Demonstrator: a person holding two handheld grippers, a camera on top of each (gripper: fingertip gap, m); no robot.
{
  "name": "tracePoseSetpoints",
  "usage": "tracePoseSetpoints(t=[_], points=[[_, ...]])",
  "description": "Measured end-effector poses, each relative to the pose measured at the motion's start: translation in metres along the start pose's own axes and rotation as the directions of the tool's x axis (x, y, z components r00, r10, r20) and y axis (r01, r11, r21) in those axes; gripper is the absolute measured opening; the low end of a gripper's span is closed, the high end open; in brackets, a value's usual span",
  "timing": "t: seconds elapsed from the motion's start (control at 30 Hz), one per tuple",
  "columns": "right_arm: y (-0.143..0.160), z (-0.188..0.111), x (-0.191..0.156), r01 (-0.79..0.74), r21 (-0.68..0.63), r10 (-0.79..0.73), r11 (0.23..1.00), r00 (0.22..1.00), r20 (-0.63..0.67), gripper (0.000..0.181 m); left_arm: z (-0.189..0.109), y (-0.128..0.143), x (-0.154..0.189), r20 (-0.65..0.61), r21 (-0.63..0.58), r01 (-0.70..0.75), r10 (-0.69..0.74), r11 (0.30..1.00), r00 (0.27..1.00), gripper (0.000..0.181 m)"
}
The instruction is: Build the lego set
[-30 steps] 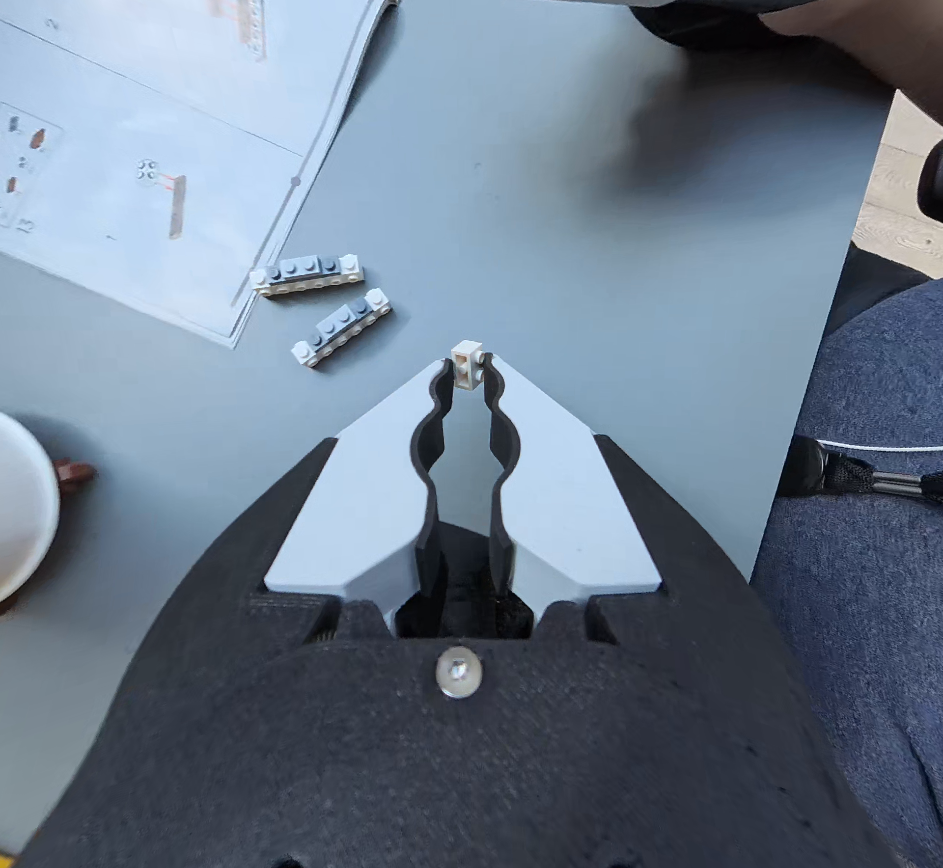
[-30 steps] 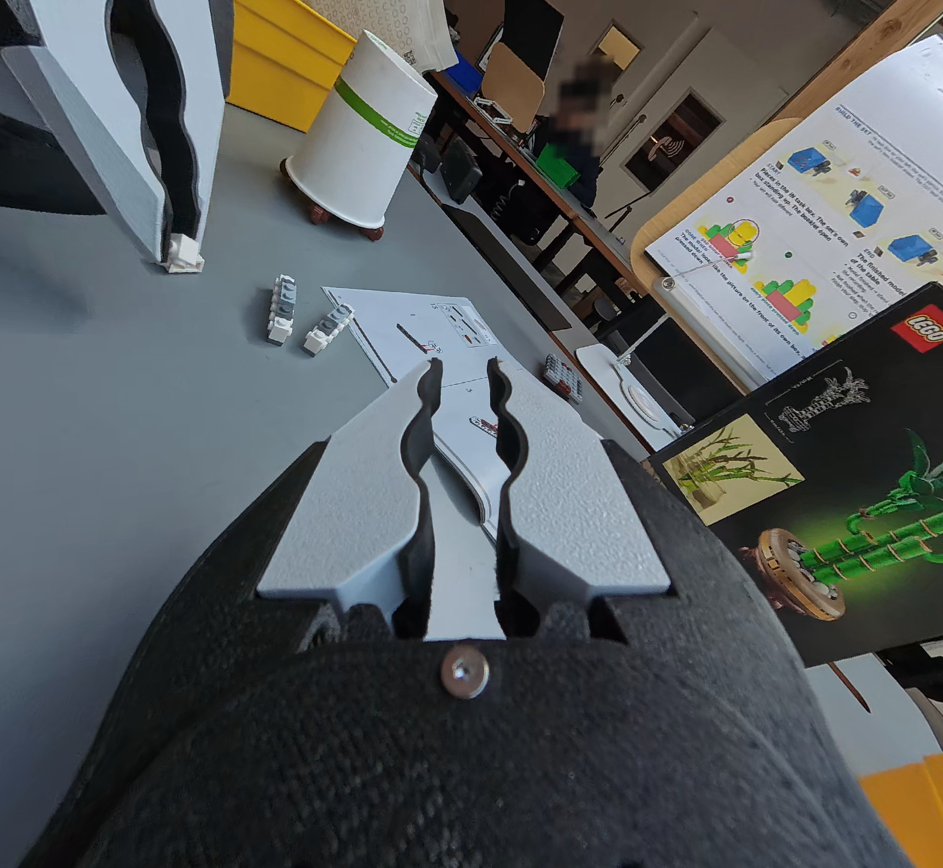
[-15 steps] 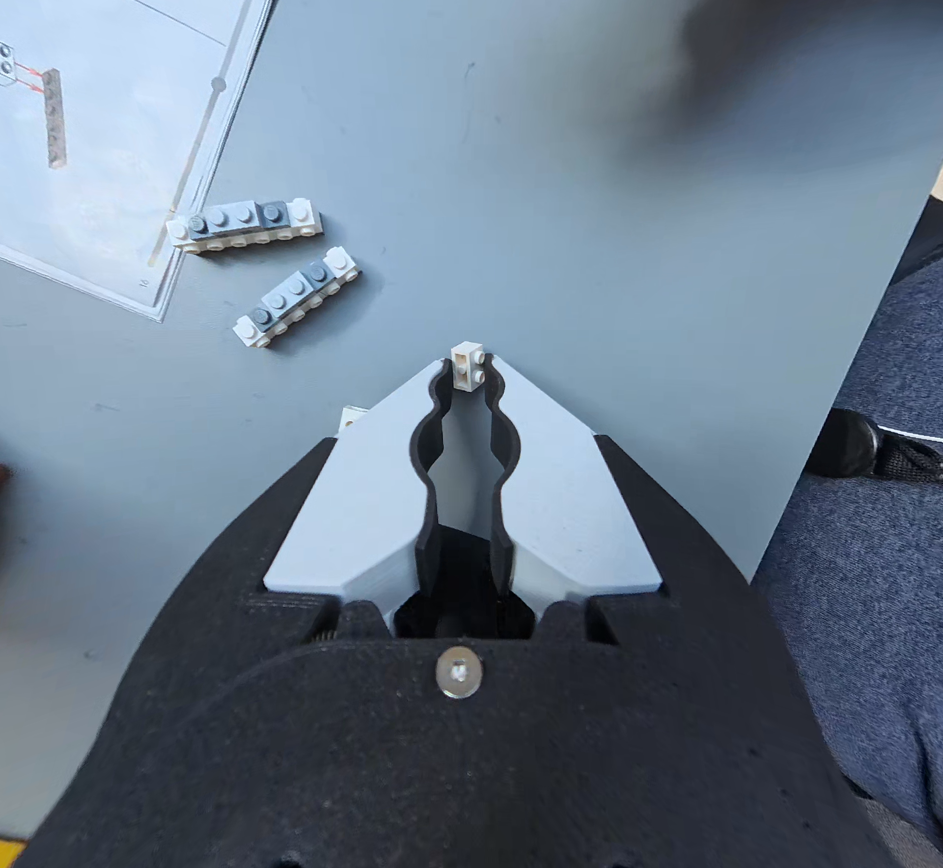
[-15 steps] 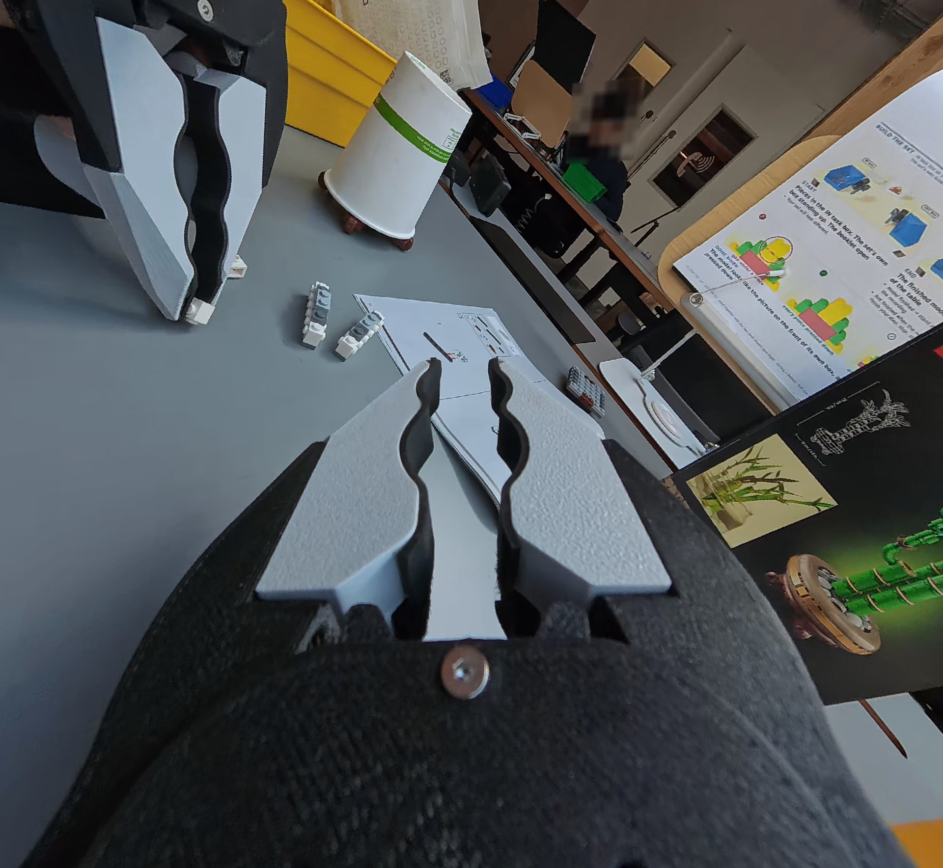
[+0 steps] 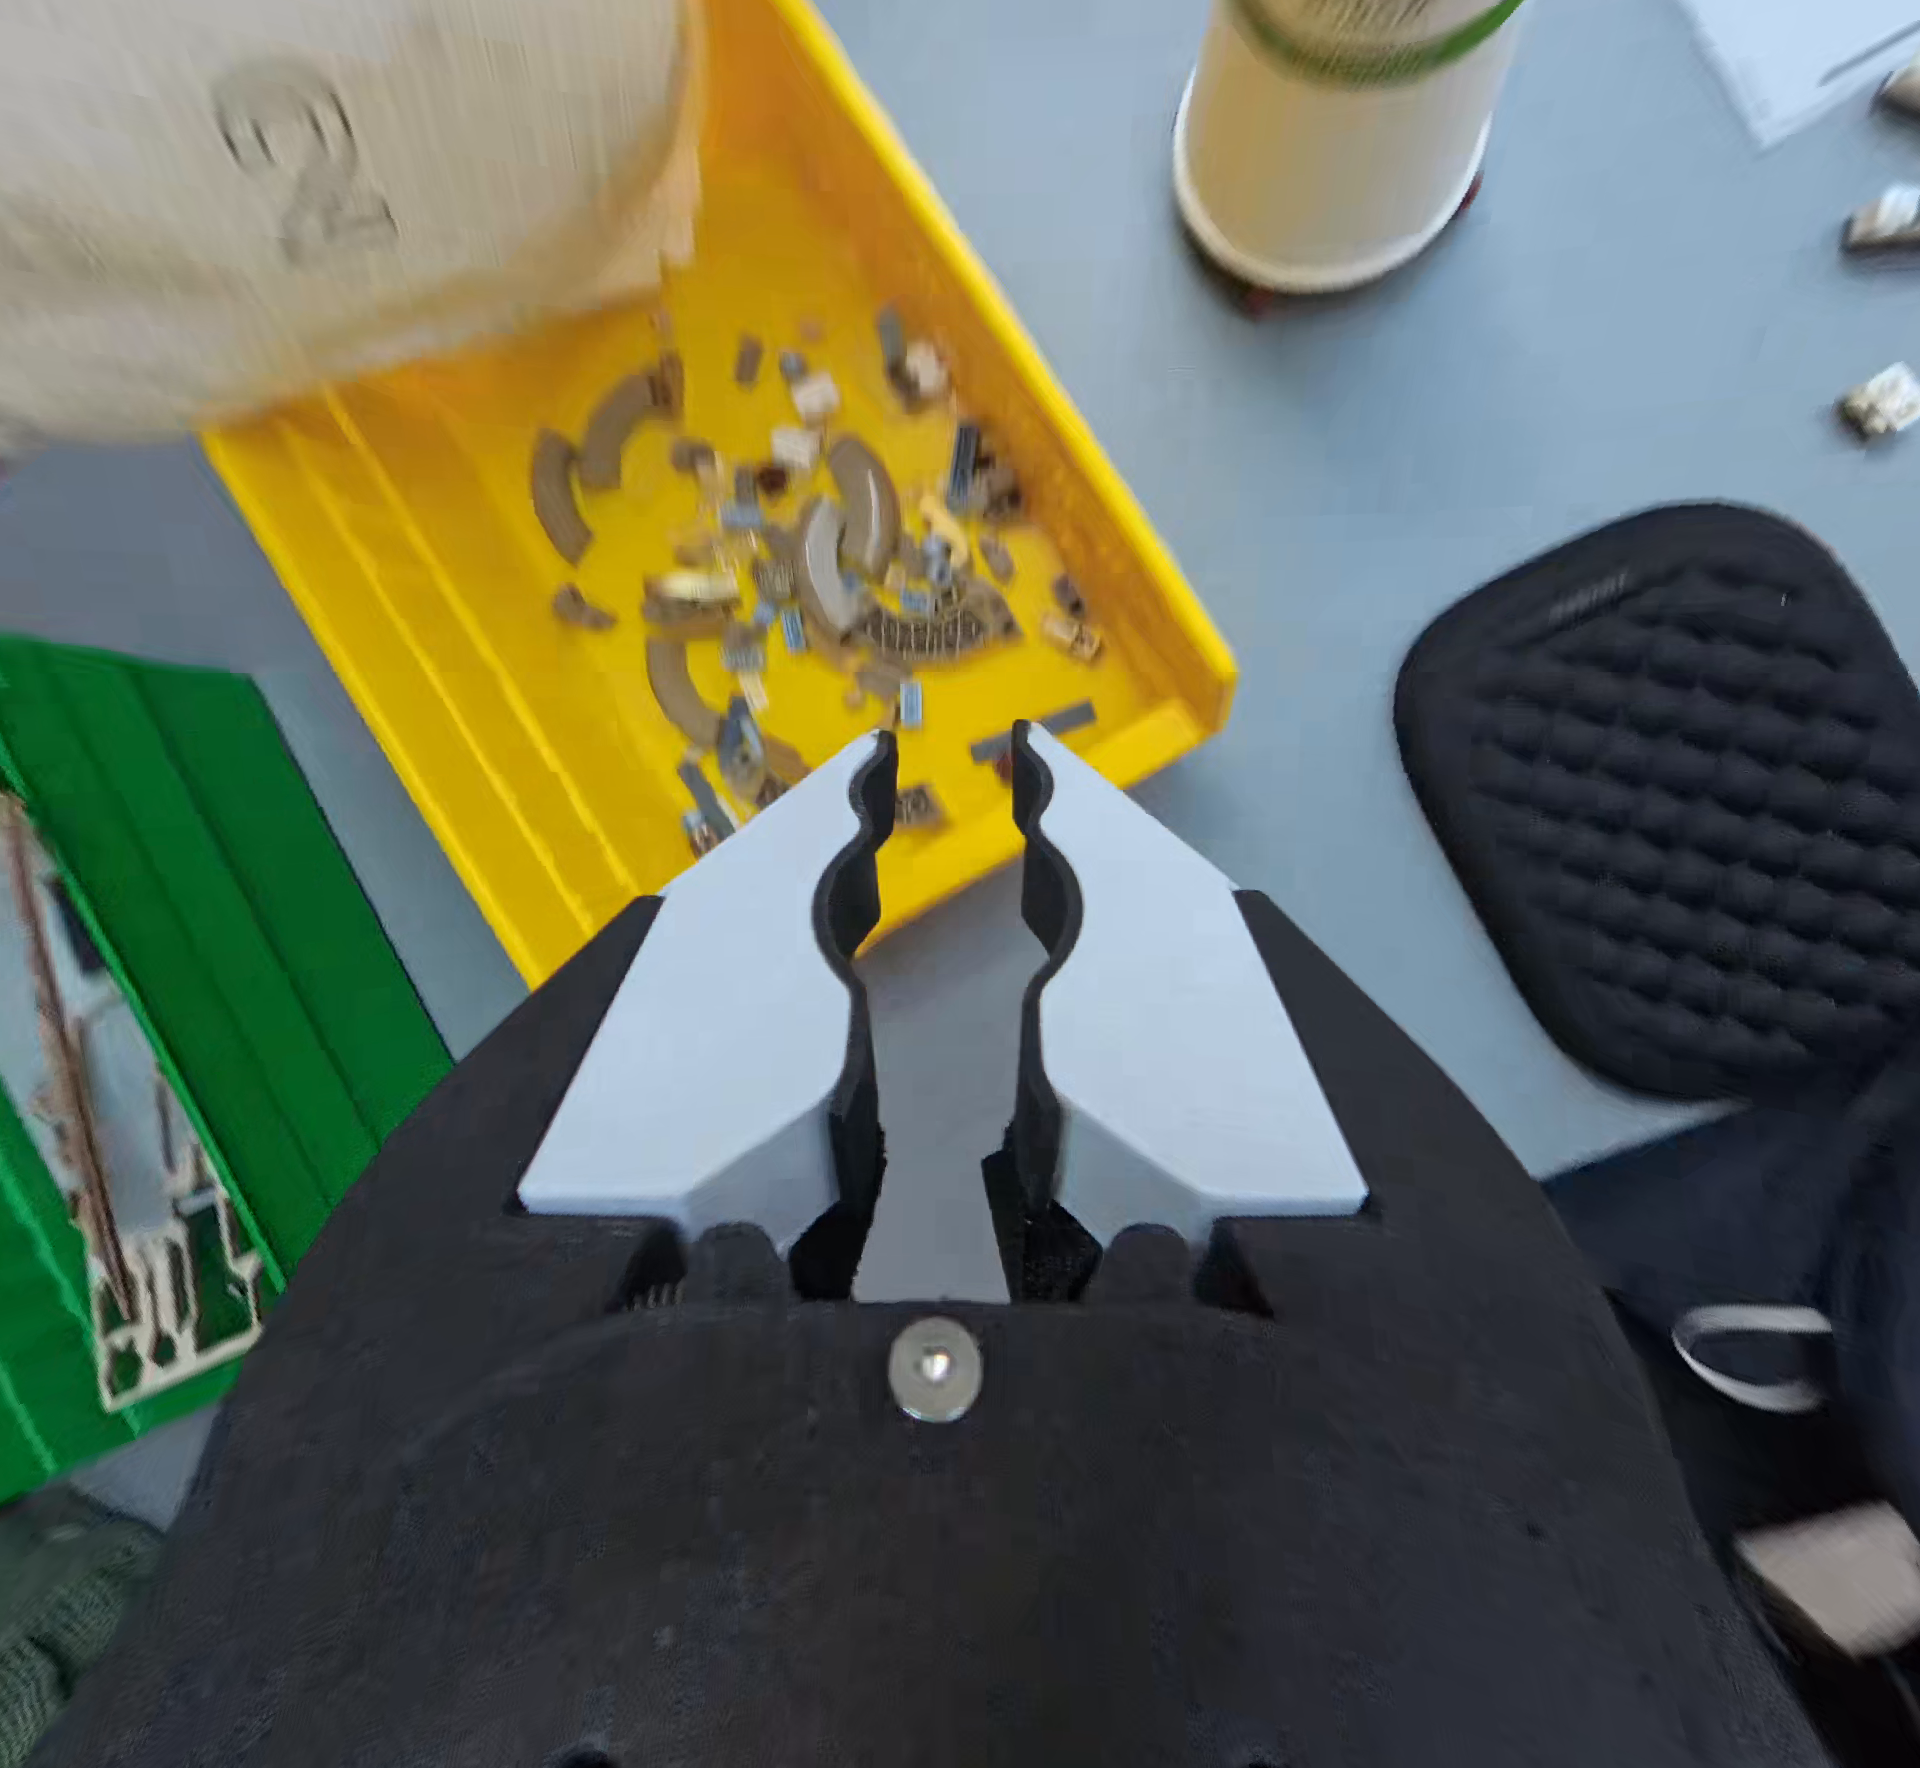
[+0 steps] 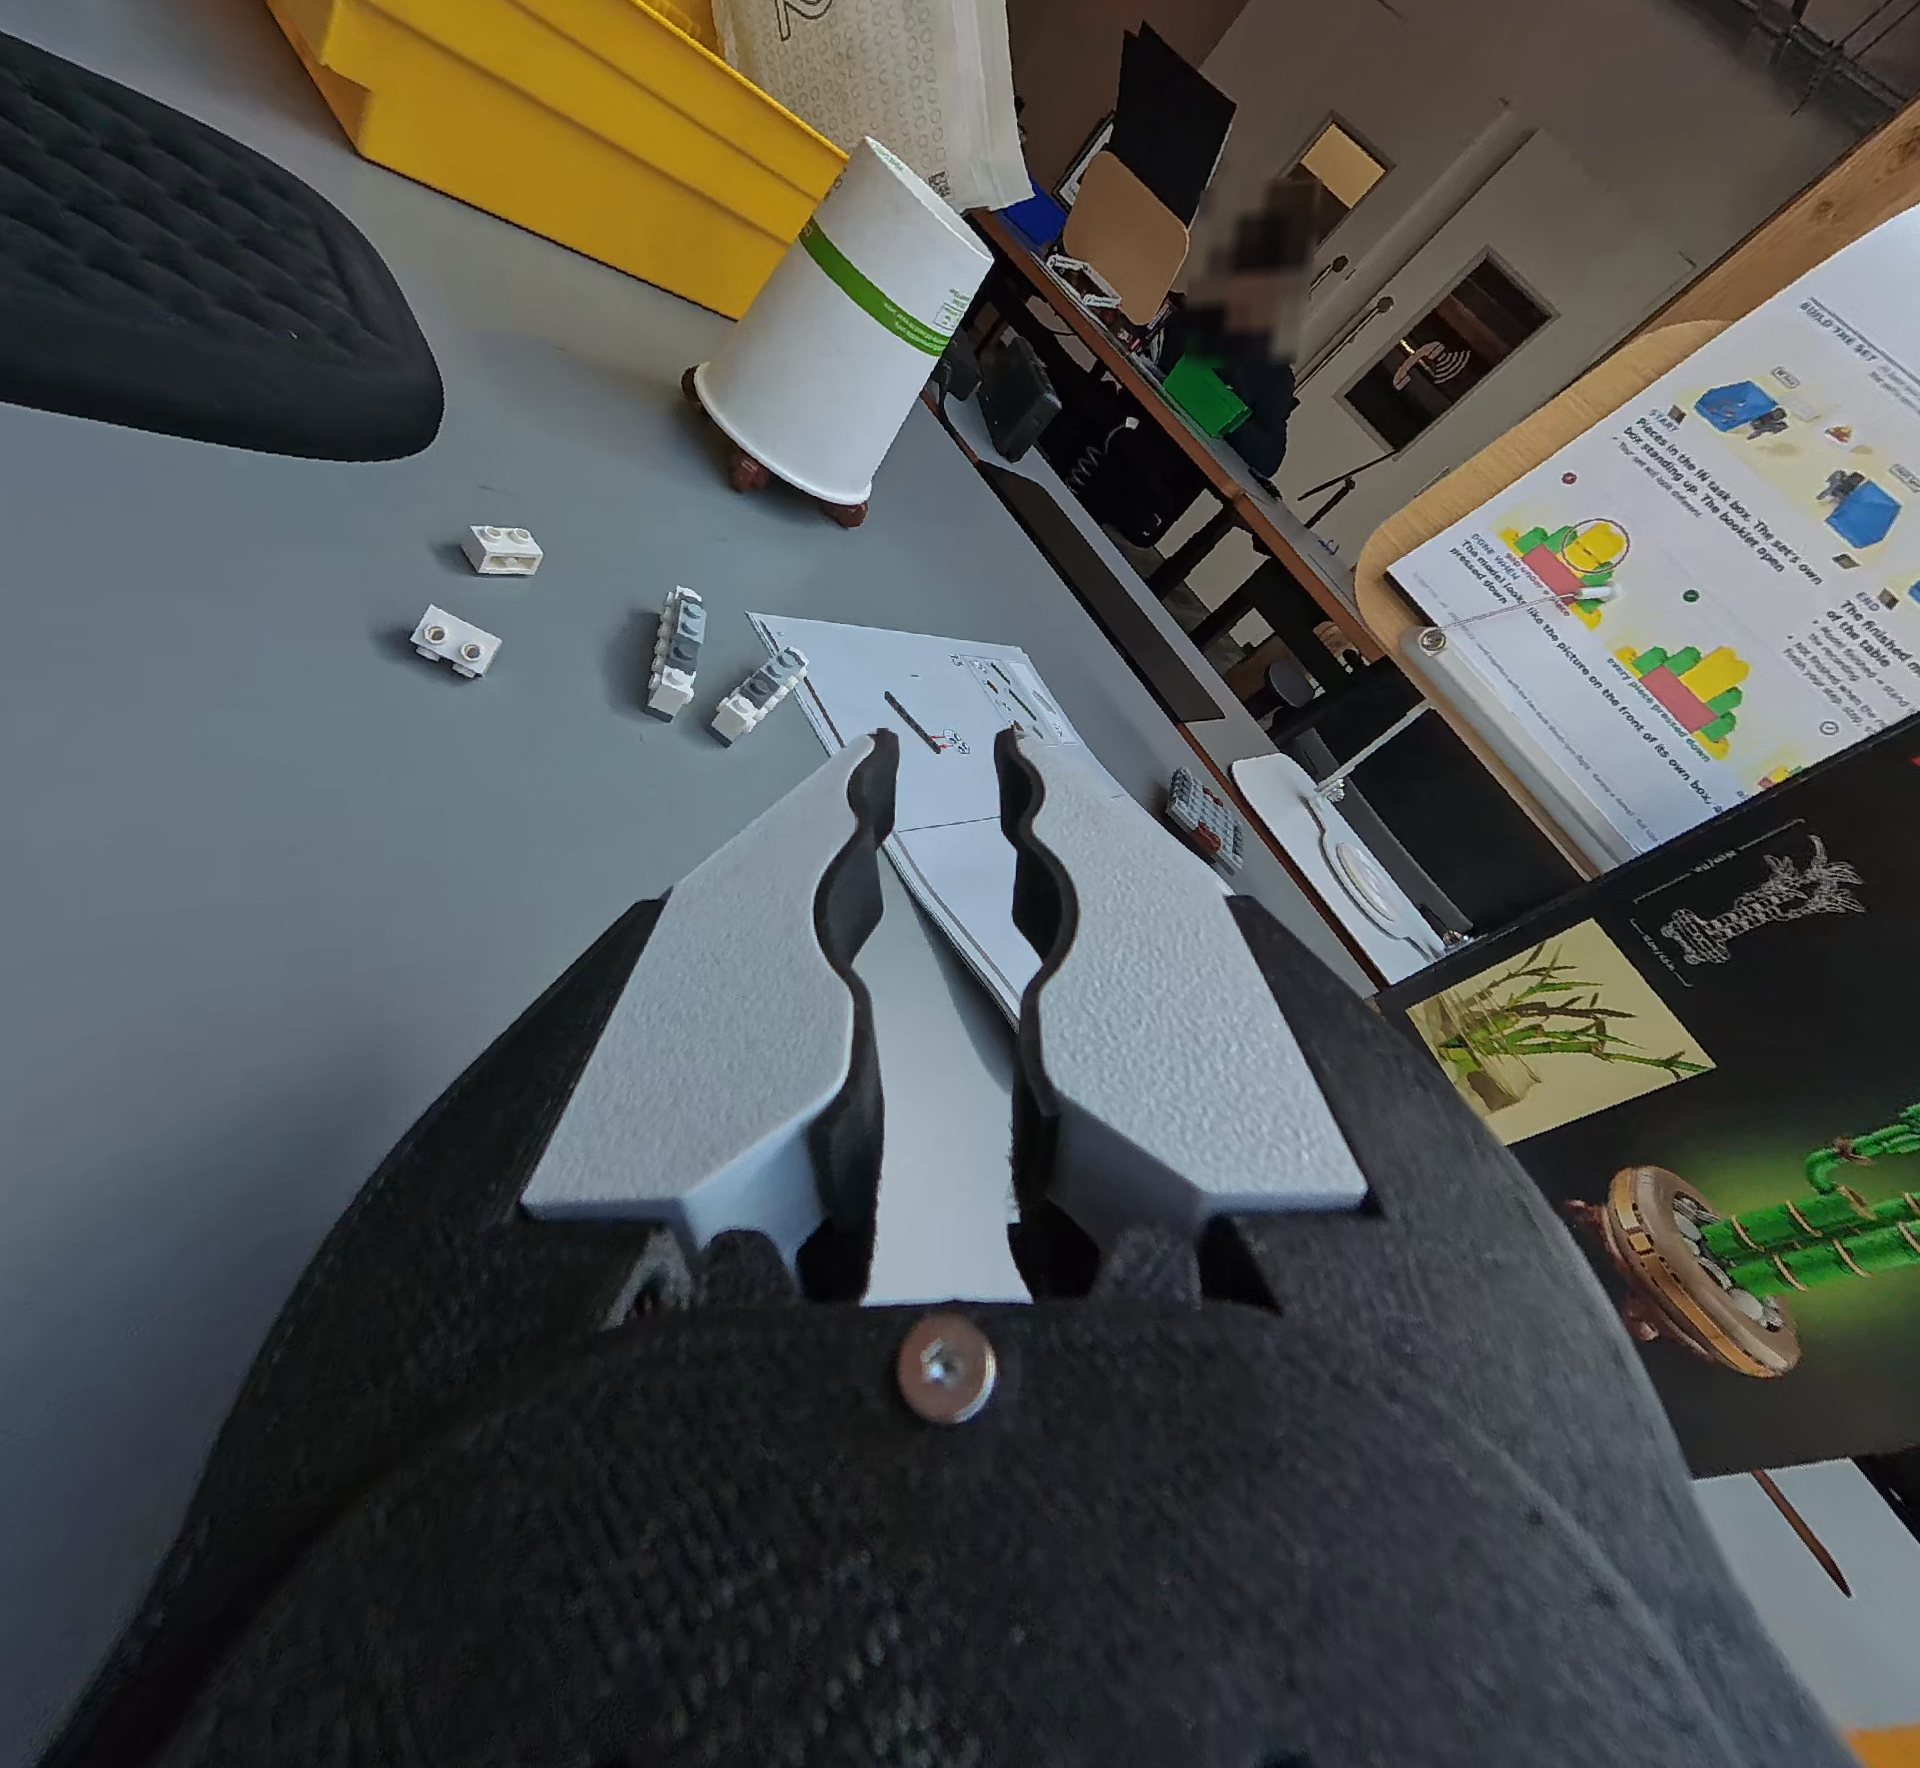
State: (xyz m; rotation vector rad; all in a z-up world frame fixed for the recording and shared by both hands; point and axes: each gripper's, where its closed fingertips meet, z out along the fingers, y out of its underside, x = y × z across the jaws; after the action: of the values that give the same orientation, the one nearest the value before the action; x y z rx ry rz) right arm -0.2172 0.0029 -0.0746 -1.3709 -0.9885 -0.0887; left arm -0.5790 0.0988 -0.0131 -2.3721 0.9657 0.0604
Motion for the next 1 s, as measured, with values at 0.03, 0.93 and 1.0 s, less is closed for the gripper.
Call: tracePoseSetpoints(t=[0.03, 0.93, 1.0], points=[[0.001, 0.001, -0.001, 0.004, -0.007, -0.004, 1.0, 1.0, 0.003, 0.019, 0.004, 0.018, -0.012, -0.053, -0.113, 0.057, -0.063, 0.992, 0.997, 0.019], [0.008, 0.005, 0.002, -0.007, -0.04, 0.006, 0.999, 1.0, -0.007, 0.018, 0.106, 0.156, -0.088, -0.559, -0.661, -0.726, 0.52, 0.191, 0.646, 0.024], [0.008, 0.005, 0.002, -0.009, -0.04, 0.009, 0.999, 1.0, -0.006, 0.018, 0.11, 0.156, -0.089, -0.557, -0.652, -0.734, 0.536, 0.191, 0.634, 0.017]])
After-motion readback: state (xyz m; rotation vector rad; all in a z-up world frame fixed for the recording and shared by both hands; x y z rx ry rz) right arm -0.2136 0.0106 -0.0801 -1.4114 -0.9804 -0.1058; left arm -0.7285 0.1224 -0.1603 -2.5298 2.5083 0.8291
